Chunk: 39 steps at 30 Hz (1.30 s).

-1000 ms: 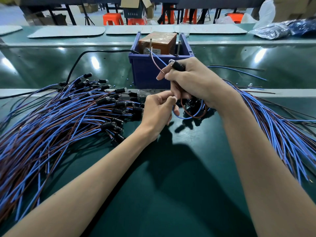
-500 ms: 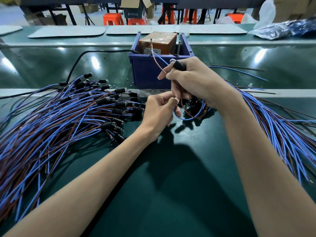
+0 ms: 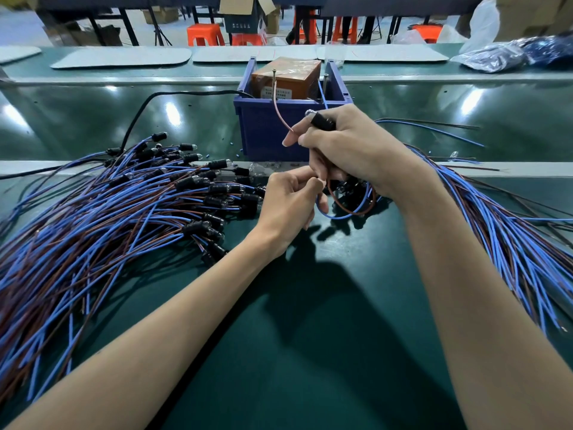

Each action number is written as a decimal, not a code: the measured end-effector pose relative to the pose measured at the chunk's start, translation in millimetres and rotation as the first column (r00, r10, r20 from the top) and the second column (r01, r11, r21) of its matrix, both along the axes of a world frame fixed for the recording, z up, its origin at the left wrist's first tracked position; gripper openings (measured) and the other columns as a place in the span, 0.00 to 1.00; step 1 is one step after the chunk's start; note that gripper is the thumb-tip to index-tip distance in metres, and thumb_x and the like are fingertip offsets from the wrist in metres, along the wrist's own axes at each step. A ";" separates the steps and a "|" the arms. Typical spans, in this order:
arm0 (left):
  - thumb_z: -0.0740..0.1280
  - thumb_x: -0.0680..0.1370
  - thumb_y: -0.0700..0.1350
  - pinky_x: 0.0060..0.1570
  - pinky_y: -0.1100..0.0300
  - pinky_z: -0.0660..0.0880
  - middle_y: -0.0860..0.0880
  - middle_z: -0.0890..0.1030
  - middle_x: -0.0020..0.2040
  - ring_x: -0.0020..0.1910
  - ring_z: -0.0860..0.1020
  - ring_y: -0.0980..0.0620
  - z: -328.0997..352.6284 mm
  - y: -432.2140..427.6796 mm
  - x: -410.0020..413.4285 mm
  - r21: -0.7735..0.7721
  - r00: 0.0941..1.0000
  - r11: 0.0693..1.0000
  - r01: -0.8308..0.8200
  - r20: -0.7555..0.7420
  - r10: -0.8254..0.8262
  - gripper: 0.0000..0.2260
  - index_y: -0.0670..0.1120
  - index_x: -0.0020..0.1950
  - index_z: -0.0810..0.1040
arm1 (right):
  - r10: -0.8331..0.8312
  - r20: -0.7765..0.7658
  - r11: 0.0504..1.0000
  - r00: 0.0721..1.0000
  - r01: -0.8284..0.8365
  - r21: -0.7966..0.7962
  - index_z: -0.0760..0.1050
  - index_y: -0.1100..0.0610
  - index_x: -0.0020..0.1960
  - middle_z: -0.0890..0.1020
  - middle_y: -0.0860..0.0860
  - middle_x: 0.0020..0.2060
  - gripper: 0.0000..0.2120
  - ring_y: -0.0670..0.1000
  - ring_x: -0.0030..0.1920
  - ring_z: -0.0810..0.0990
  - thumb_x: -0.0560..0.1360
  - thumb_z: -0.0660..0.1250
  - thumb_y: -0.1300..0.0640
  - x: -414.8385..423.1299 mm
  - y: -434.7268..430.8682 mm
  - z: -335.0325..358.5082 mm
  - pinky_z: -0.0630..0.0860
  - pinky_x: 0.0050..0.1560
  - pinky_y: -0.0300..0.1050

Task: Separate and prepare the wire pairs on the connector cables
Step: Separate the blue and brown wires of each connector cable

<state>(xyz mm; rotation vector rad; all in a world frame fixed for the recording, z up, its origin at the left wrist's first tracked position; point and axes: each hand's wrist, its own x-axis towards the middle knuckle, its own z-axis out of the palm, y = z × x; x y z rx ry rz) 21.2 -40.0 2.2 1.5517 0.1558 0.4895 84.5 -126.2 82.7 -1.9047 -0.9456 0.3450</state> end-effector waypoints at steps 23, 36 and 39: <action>0.63 0.78 0.39 0.17 0.70 0.57 0.52 0.71 0.19 0.16 0.61 0.58 -1.3 0.1 1.1 0.012 1.000 1.000 0.011 -0.015 -0.011 0.21 0.53 0.26 0.79 | 0.002 0.028 0.998 1.000 -0.001 -0.057 0.80 0.59 0.43 0.74 0.48 0.19 0.11 0.42 0.19 0.68 0.77 0.60 0.62 -5.4 -0.6 3.0 0.66 0.25 0.33; 0.61 0.80 0.43 0.17 0.70 0.57 0.52 0.71 0.19 0.16 0.63 0.59 -2.9 0.0 0.7 0.007 0.999 1.000 0.012 0.038 -0.012 0.23 0.54 0.25 0.78 | 0.011 0.060 0.996 0.998 -0.006 -0.086 0.79 0.57 0.38 0.77 0.48 0.21 0.13 0.43 0.20 0.70 0.78 0.59 0.63 -4.1 -2.3 2.8 0.69 0.29 0.35; 0.55 0.74 0.46 0.18 0.68 0.58 0.50 0.72 0.21 0.19 0.66 0.55 -0.2 -1.1 1.3 -0.128 0.994 0.992 -0.005 0.112 0.020 0.19 0.50 0.26 0.77 | 0.072 -0.024 0.988 0.997 -0.074 -0.137 0.81 0.61 0.48 0.83 0.52 0.27 0.12 0.47 0.23 0.77 0.80 0.59 0.59 -7.9 -5.6 8.7 0.67 0.23 0.33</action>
